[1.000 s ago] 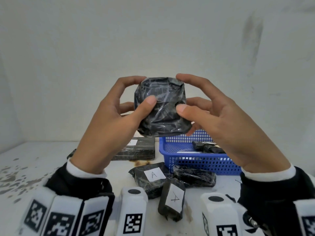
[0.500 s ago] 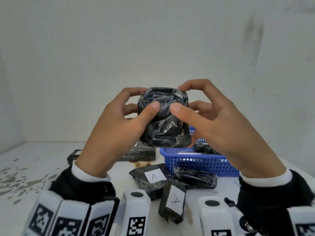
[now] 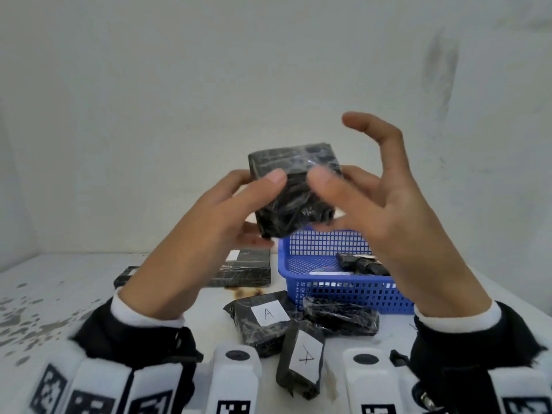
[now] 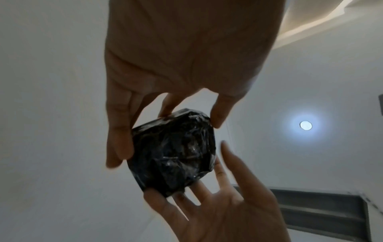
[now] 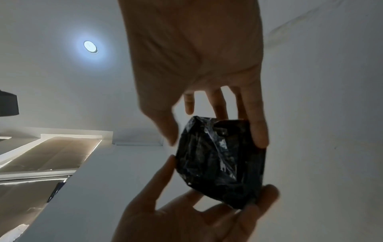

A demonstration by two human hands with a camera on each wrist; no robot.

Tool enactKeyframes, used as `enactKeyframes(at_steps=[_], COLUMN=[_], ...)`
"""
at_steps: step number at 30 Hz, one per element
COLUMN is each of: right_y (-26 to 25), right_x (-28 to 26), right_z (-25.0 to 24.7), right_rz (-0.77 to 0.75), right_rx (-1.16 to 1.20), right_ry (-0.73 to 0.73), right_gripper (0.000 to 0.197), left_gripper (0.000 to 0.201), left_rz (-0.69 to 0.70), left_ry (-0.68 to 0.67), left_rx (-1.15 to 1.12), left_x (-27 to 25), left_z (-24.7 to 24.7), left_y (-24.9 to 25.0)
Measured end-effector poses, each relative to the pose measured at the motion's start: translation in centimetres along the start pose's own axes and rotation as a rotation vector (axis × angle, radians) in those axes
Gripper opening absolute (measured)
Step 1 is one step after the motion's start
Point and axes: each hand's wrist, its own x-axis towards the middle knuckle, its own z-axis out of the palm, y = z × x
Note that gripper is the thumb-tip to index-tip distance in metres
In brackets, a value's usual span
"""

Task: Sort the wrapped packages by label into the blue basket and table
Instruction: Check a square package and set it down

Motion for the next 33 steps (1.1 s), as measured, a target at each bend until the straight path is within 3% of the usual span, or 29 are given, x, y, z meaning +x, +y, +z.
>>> enactKeyframes(at_steps=[5, 11, 16, 22, 28, 33], right_y=[-0.35, -0.69, -0.15, -0.46, -0.81, -0.75], right_x=[0.02, -0.15, -0.02, -0.22, -0.37, -0.42], right_z=[0.10, 0.09, 0.33, 0.13, 0.17, 0.01], right_rz=[0.035, 0.042, 0.059, 0.034, 0.059, 0.090], right_rx=[0.000, 0.022, -0.059, -0.082, -0.075, -0.102], right_ry=[0.017, -0.020, -0.066, -0.098, -0.096, -0.085], right_gripper=[0.045, 0.038, 0.035, 0.039, 0.039, 0.031], left_gripper=[0.055, 0.042, 0.044, 0.056, 0.060, 0.085], left_rz=[0.124, 0.121, 0.118, 0.079, 0.077, 0.071], left_ry=[-0.005, -0.026, -0.019, 0.005, 0.031, 0.050], left_rx=[-0.026, 0.007, 0.075, -0.033, 0.025, 0.038], left_x=[-0.22, -0.30, -0.43, -0.31, -0.29, -0.29], left_z=[-0.50, -0.43, -0.45, -0.51, -0.53, -0.58], left_y=[-0.06, 0.08, 0.21, -0.05, 0.09, -0.18])
